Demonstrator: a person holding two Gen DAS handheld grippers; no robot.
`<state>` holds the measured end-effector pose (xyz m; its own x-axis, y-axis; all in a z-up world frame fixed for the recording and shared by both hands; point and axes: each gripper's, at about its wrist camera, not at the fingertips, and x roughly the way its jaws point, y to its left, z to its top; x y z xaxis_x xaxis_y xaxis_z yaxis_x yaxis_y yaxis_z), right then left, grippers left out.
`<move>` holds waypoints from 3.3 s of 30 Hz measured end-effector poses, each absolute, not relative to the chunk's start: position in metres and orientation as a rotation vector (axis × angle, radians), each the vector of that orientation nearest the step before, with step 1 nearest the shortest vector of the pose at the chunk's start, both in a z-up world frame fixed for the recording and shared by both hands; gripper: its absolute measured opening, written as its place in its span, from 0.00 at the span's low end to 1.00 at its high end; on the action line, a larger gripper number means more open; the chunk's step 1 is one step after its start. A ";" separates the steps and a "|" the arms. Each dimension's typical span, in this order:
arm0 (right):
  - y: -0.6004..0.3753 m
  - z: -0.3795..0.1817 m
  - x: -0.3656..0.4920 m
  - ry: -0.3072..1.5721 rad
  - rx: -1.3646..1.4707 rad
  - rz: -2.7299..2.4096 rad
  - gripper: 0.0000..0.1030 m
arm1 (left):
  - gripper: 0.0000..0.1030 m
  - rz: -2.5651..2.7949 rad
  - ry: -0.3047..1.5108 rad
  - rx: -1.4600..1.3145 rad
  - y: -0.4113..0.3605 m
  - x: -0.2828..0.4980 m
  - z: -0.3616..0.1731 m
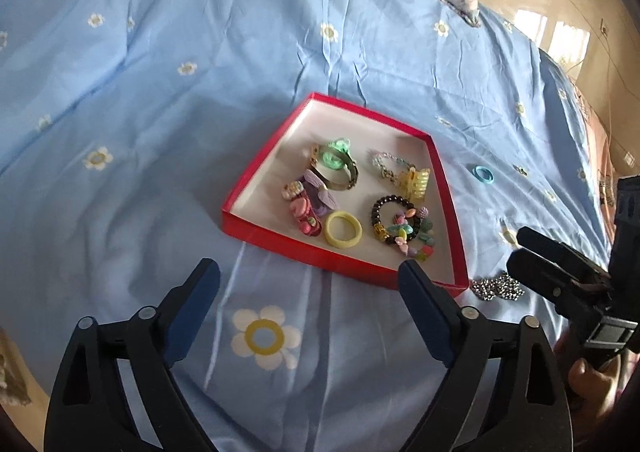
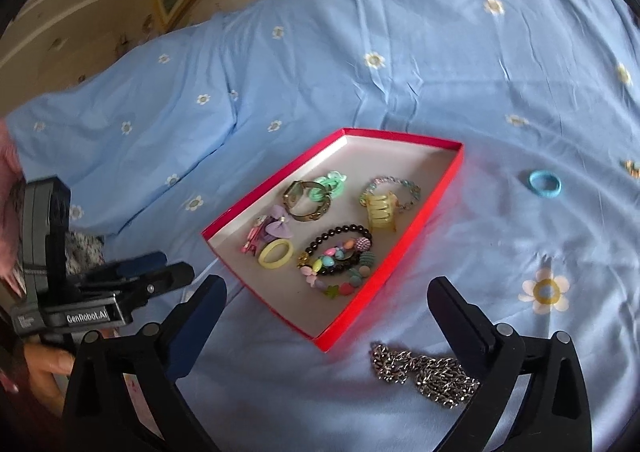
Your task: Organize jewelry
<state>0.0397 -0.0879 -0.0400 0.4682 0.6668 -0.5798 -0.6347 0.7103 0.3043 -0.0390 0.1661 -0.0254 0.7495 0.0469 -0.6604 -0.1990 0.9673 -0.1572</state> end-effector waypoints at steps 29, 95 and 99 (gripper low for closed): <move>-0.092 -0.005 0.023 0.663 -0.004 0.799 1.00 | 1.00 0.291 0.638 -0.016 0.143 -0.056 0.004; -0.094 -0.018 0.000 0.628 -0.081 0.719 1.00 | 1.00 0.336 0.661 0.044 0.124 -0.064 0.001; -0.094 -0.018 0.000 0.625 -0.080 0.719 1.00 | 1.00 0.335 0.658 0.044 0.124 -0.065 0.001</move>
